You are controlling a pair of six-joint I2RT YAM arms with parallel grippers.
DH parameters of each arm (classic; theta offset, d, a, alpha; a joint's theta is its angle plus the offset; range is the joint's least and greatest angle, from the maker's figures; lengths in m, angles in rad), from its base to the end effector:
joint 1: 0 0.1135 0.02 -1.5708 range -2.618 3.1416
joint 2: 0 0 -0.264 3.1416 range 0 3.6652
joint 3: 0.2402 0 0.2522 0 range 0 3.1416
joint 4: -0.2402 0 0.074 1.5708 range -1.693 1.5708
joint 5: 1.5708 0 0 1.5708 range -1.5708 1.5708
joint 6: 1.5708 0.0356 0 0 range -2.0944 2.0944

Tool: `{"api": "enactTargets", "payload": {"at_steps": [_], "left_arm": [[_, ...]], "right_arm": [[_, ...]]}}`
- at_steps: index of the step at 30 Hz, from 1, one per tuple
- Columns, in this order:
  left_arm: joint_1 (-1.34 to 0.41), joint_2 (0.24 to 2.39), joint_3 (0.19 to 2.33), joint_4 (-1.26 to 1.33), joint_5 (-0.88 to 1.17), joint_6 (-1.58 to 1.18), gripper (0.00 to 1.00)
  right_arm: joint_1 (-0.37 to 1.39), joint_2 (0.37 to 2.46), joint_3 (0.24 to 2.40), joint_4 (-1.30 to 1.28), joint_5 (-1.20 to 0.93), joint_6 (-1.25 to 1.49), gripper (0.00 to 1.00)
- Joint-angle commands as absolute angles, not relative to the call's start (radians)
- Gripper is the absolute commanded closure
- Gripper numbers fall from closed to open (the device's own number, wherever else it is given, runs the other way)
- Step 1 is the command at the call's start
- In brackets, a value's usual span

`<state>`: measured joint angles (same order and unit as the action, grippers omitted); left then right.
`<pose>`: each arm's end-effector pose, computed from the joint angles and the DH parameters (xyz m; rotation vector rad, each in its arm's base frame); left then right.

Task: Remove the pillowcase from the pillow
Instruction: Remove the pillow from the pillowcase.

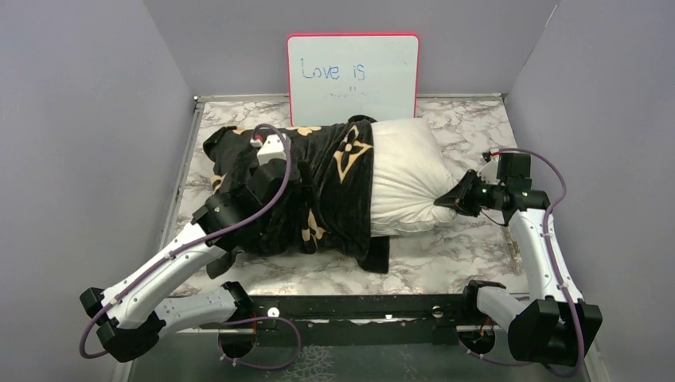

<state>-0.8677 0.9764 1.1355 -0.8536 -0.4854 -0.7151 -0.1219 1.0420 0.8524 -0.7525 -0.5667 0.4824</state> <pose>0.1327 -0.1308 0.3628 -0.0859 2.1919 -0.3470 0.2007 -0.0053 0.2701 0.5166 2.4505 0.8596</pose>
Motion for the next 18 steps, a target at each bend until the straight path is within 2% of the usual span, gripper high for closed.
{"api": "enactTargets", "payload": {"at_steps": [1, 3, 6, 9, 11, 16, 18], "left_arm": [[-0.859, 1.028, 1.311, -0.748, -0.459, -0.473, 0.10], [-0.858, 1.098, 1.403, -0.732, -0.479, -0.357, 0.03], [-0.840, 1.264, 1.570, -0.789, -0.448, -0.250, 0.01], [-0.780, 1.404, 1.628, -0.778, -0.434, -0.229, 0.01], [-0.696, 1.473, 1.616, -0.718, -0.315, -0.229, 0.01], [-0.567, 1.622, 1.559, -0.641, -0.029, -0.268, 0.02], [-0.566, 1.647, 1.506, -0.629, 0.028, -0.268, 0.11]], "right_arm": [[-0.149, 1.008, 0.931, -0.729, -0.511, 0.409, 0.84], [-0.149, 0.997, 0.952, -0.740, -0.515, 0.400, 0.80], [-0.149, 0.988, 0.970, -0.761, -0.511, 0.394, 0.75], [-0.148, 0.961, 0.976, -0.792, -0.484, 0.399, 0.46], [-0.149, 0.937, 0.982, -0.798, -0.466, 0.400, 0.37], [-0.148, 0.945, 1.101, -0.878, -0.456, 0.371, 0.29], [-0.149, 0.945, 1.143, -0.890, -0.464, 0.367, 0.27]]}}
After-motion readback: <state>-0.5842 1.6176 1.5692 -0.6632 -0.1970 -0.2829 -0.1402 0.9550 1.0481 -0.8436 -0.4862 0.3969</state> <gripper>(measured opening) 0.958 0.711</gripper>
